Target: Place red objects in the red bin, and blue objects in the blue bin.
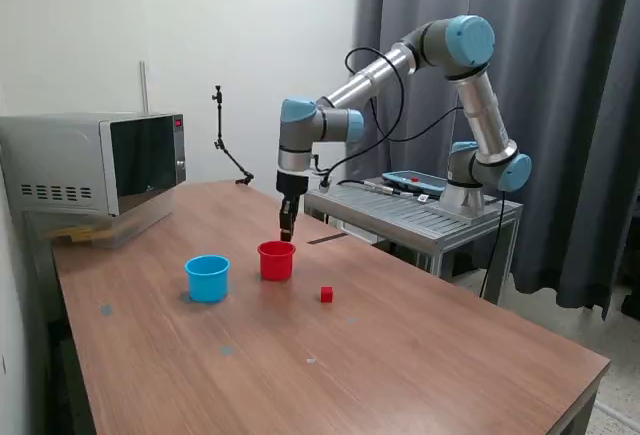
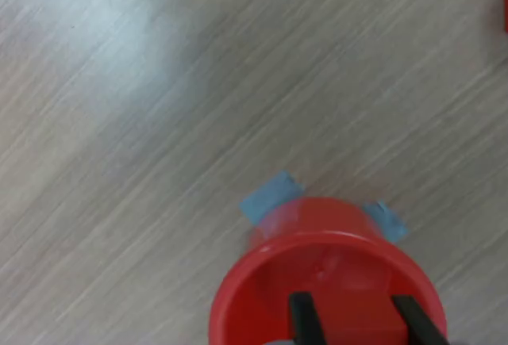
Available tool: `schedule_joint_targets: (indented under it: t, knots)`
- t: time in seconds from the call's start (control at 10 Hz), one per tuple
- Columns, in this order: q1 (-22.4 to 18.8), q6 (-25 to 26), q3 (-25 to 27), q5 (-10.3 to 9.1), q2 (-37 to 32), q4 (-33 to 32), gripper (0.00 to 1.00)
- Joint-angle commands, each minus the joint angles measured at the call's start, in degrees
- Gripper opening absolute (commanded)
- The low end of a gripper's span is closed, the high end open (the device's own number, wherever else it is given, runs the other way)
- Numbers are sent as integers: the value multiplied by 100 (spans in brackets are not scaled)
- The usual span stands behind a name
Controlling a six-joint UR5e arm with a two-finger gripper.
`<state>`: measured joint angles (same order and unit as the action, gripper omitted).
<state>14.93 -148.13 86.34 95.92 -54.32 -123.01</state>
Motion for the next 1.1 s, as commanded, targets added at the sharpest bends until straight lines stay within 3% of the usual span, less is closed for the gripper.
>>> schedule_joint_targets:
  t: [0.0,0.5,0.6,1.0]
  knots:
    - [10,-5,-20,6,62,-21,0]
    - [116,-14,-73,32,97,-57,0]
    - [151,-14,-73,41,97,-48,100]
    - [160,-14,-82,41,97,-57,100]
